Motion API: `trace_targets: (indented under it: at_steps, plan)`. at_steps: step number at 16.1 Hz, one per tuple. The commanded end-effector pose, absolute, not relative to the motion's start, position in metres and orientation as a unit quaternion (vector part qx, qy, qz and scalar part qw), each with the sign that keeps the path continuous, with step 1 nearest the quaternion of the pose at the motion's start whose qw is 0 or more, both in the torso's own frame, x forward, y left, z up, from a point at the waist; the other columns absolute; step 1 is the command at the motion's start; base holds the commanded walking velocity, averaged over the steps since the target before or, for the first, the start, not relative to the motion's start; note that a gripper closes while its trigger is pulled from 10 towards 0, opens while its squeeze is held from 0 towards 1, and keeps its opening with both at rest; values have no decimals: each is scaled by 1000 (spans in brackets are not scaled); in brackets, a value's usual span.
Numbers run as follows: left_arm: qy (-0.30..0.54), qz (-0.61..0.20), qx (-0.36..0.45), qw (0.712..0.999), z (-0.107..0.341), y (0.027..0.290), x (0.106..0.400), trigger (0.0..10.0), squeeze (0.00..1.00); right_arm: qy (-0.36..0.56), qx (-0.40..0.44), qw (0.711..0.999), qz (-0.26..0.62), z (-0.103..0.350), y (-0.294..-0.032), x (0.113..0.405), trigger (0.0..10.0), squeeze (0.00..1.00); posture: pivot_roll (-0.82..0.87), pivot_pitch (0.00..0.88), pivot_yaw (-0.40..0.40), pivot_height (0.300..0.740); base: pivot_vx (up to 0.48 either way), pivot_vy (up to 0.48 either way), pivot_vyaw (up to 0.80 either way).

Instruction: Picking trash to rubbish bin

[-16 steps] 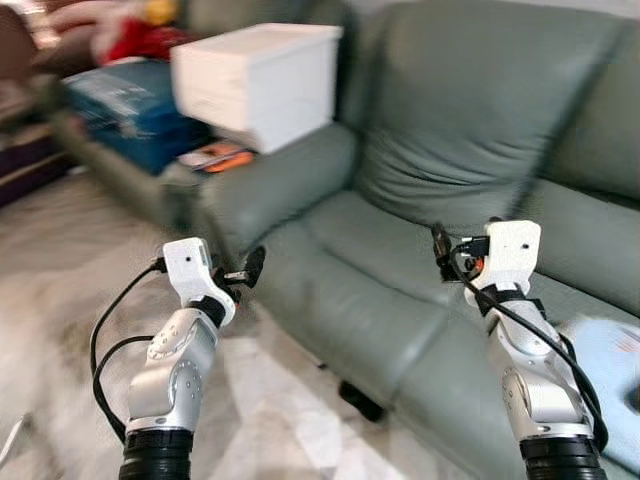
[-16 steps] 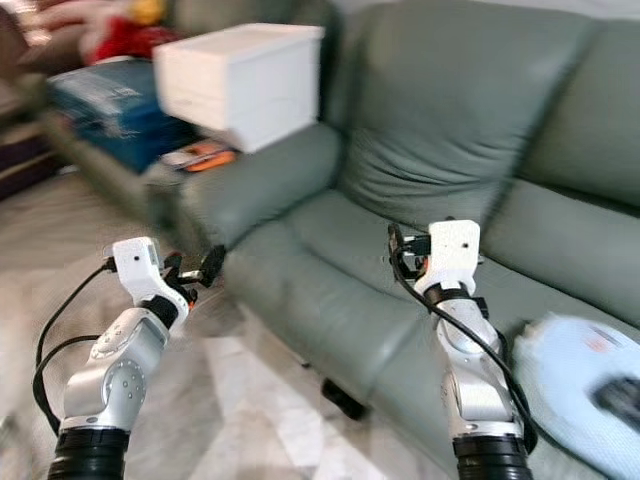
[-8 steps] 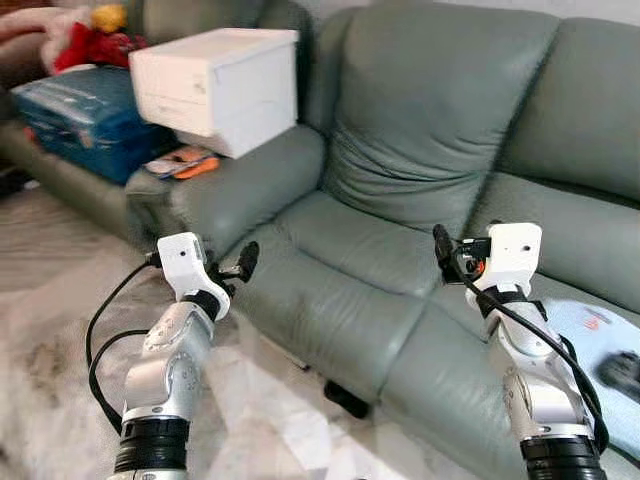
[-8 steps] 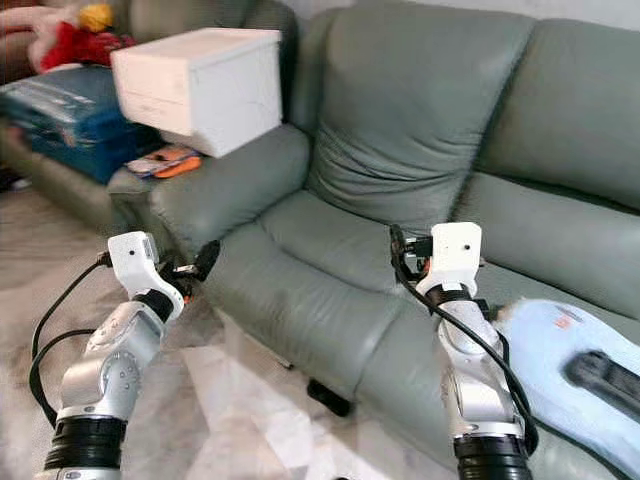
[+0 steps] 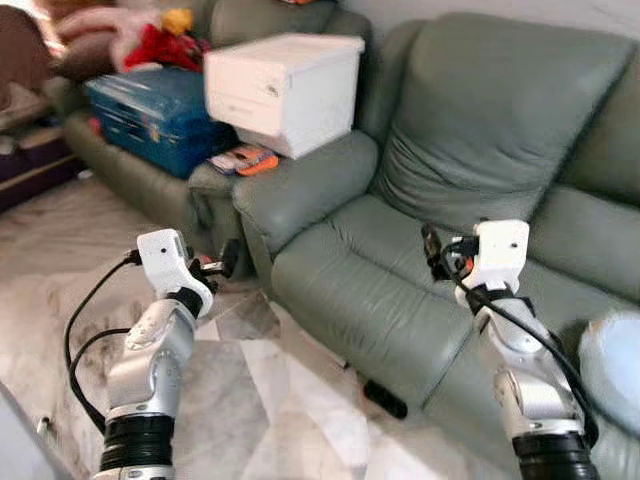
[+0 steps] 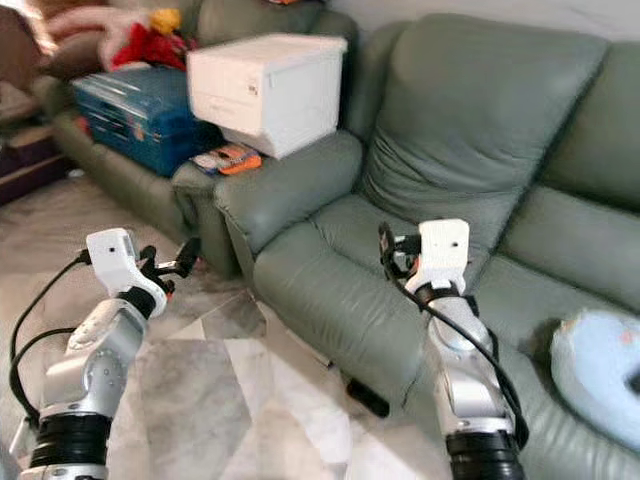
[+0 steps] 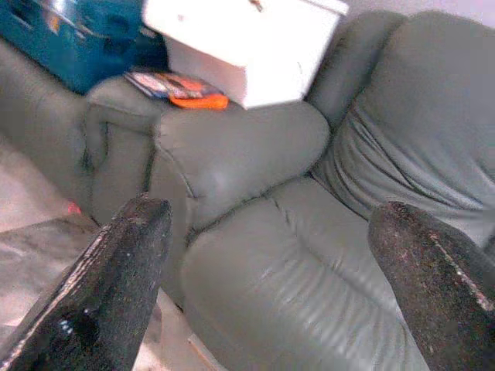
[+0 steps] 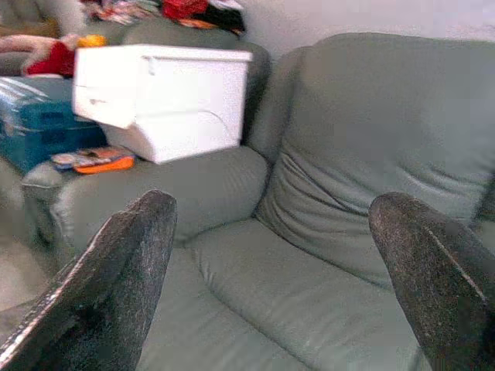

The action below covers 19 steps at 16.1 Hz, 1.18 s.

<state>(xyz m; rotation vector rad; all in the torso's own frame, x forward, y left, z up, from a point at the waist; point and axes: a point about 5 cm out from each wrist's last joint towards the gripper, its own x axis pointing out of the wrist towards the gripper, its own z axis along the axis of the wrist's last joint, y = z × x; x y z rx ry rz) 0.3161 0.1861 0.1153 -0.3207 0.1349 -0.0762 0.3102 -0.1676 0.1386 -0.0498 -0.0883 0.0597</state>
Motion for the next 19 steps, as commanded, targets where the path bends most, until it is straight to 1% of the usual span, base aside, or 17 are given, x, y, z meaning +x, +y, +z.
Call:
trace_targets:
  at_steps: [1, 8, 11, 14, 17, 18, 19]
  plan:
    - [64, -47, -152, 985, 116, 181, 317, 10000, 0, -43, -27, 999, 21, 139, -173, 310, 10000, 0, -34, 12, 25, 740, 0, 0, 0]
    - [67, -71, -145, 985, 114, 174, 317, 10000, 0, -39, -31, 999, 15, 138, -175, 312, 10000, 0, -34, 11, 25, 740, 0, 0, 0]
    - [99, -75, -122, 985, 97, 174, 316, 10000, 0, -30, -31, 999, 14, 133, -174, 314, 10000, 0, -31, 9, 26, 740, 0, 0, -800]
    - [124, -67, -101, 985, 81, 180, 317, 10000, 0, -17, -33, 999, 13, 126, -175, 320, 10000, 0, -34, 8, 30, 740, 0, 0, -800]
    - [162, -46, -82, 982, 57, 191, 318, 10000, 0, 13, -38, 999, 16, 113, -172, 333, 10000, 0, -24, 2, 31, 740, 0, 0, -800]
    - [178, -34, -73, 981, 49, 196, 316, 10000, 0, 31, -42, 998, 18, 105, -171, 335, 10000, 0, -24, 0, 32, 740, 0, 0, -800]
    - [196, -23, -61, 978, 38, 200, 312, 10000, 0, 65, -46, 997, 24, 90, -170, 336, 10000, 0, -21, 0, 32, 740, 0, 0, 0]
